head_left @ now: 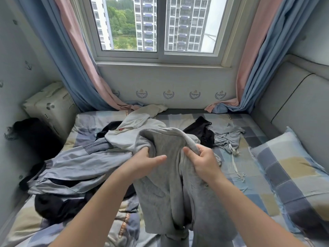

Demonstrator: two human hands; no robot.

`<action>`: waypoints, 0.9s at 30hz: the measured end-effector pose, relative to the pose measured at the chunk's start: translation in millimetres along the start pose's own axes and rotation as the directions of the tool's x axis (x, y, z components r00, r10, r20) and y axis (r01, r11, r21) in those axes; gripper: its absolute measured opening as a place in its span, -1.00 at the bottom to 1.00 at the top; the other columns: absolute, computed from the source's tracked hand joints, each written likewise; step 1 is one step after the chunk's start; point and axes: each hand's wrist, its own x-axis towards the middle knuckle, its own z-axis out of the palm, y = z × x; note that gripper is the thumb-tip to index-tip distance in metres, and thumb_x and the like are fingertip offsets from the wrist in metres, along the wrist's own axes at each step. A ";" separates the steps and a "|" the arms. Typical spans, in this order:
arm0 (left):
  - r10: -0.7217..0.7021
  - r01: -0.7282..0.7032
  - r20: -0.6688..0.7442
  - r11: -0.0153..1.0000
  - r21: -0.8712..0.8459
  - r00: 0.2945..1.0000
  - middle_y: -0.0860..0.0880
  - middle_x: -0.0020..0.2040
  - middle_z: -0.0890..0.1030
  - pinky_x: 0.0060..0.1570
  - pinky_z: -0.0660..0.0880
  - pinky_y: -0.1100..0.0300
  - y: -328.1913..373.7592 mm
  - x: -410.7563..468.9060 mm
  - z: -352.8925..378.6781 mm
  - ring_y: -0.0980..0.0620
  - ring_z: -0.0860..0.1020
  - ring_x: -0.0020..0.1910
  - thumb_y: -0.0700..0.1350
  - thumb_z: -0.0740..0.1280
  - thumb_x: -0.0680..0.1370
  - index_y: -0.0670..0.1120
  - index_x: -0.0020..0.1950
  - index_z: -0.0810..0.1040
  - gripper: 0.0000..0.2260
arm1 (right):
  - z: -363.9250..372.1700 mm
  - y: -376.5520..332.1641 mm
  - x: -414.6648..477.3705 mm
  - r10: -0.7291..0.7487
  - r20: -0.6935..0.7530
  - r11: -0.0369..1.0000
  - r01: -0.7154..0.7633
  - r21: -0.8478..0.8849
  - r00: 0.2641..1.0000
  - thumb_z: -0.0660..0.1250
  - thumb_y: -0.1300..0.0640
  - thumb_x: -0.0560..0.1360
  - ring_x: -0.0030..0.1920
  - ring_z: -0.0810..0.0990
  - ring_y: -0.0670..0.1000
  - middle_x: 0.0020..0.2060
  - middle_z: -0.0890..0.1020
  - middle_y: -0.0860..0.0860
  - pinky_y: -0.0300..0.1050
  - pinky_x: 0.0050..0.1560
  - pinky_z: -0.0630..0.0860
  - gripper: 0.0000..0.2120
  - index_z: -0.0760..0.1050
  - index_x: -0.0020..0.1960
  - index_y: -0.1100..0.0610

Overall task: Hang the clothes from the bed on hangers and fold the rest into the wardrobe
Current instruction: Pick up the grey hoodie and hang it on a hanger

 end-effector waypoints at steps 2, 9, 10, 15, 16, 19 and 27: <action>0.078 -0.067 0.132 0.994 -0.083 0.988 0.22 0.11 0.58 -0.07 0.48 0.51 7.9 -10.4 10.6 0.46 0.55 -0.03 0.29 0.47 0.38 -0.04 0.39 0.47 -0.32 | 0.2 -15.9 -0.6 -0.032 -0.011 0.999 0.032 0.023 0.999 0.39 0.03 0.58 -0.39 0.41 -0.01 -0.45 0.46 0.06 -0.06 -0.37 0.35 -0.65 0.47 -0.29 0.21; 0.189 -0.184 0.066 0.980 -0.082 0.980 0.15 0.07 0.58 0.02 0.60 0.14 28.7 -41.1 38.9 0.20 0.61 -0.06 0.36 0.46 0.21 0.12 0.12 0.48 -0.41 | -0.7 -59.9 -8.1 -0.103 -0.107 0.992 0.110 0.059 0.989 0.32 -0.12 0.58 -0.38 0.49 -0.01 -0.42 0.54 0.05 -0.09 -0.40 0.44 -0.57 0.56 -0.22 0.23; 0.216 -0.221 -0.065 0.972 -0.080 0.974 0.14 0.05 0.56 0.00 0.58 0.13 31.8 -45.6 42.8 0.17 0.59 -0.07 0.37 0.46 0.20 0.12 0.09 0.44 -0.41 | -1.9 -65.9 -8.7 -0.095 -0.134 0.991 0.106 0.077 0.986 0.31 -0.16 0.57 -0.40 0.45 0.03 -0.43 0.50 0.08 -0.06 -0.41 0.40 -0.53 0.53 -0.24 0.25; 0.369 -0.371 -0.211 0.928 0.033 0.905 0.14 -0.06 0.56 -0.07 0.51 0.21 42.9 -61.9 56.8 0.21 0.53 -0.06 0.45 0.39 0.25 0.09 -0.01 0.47 -0.47 | -6.3 -93.3 -8.0 -0.069 -0.191 0.985 0.097 0.141 0.979 0.27 -0.15 0.61 -0.39 0.30 0.09 -0.41 0.37 0.11 0.01 -0.39 0.26 -0.43 0.39 -0.25 0.37; 0.378 -0.375 -0.175 0.926 0.052 0.909 0.15 -0.06 0.57 -0.07 0.51 0.20 43.5 -62.8 58.4 0.21 0.54 -0.06 0.45 0.40 0.25 0.09 -0.01 0.49 -0.47 | -6.4 -97.8 -7.7 -0.076 -0.196 0.984 0.105 0.142 0.978 0.26 -0.14 0.61 -0.39 0.29 0.09 -0.42 0.37 0.11 0.00 -0.40 0.25 -0.43 0.37 -0.26 0.37; 0.388 -0.381 -0.138 0.921 0.074 0.911 0.15 -0.17 0.57 -0.20 0.47 0.21 42.8 -63.1 64.2 0.17 0.56 -0.16 0.34 0.41 0.34 0.07 -0.07 0.49 -0.60 | -5.3 -106.7 -6.4 -0.085 -0.195 0.978 0.119 0.172 0.977 0.28 -0.13 0.61 -0.35 0.31 0.09 -0.38 0.39 0.11 0.03 -0.34 0.28 -0.38 0.34 -0.20 0.47; 0.296 -0.355 -0.228 0.886 -0.297 0.928 0.00 -0.22 0.66 -0.15 0.54 -0.14 39.6 -52.0 35.9 0.01 0.61 -0.22 0.15 0.36 0.47 -0.12 -0.12 0.62 -0.68 | -5.9 -115.5 -10.0 -0.113 -0.079 0.974 0.127 0.189 0.990 0.28 0.27 0.62 -0.02 0.68 0.17 -0.04 0.72 0.12 0.06 0.04 0.61 -0.85 0.61 0.11 0.20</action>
